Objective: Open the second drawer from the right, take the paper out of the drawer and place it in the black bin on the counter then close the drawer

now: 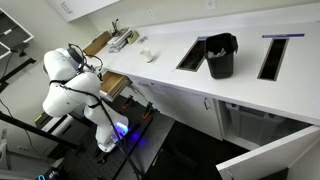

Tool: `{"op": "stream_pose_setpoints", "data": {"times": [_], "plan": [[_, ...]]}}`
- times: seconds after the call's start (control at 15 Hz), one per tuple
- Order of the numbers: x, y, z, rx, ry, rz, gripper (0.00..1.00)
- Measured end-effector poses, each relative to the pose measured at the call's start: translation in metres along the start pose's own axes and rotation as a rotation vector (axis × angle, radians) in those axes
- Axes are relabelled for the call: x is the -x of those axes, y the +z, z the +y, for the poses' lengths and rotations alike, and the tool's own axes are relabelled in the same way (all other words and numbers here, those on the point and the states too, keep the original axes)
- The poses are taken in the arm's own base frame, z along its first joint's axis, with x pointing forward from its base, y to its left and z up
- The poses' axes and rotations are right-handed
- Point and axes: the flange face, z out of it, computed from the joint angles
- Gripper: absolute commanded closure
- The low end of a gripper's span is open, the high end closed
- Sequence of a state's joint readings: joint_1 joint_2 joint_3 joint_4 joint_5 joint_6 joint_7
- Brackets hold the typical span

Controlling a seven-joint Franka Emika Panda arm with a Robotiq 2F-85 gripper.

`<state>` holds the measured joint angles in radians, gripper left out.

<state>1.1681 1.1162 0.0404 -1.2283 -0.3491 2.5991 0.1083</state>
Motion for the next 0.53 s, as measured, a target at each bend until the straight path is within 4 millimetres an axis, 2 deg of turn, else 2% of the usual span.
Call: {"op": "stream_pose_setpoints", "data": {"times": [0.33, 0.53], "plan": [[-0.005, -0.08, -0.006, 0.069, 0.034, -0.075, 0.99], [-0.001, -0.128, 0.006, 0.195, 0.109, -0.105, 0.99]]}}
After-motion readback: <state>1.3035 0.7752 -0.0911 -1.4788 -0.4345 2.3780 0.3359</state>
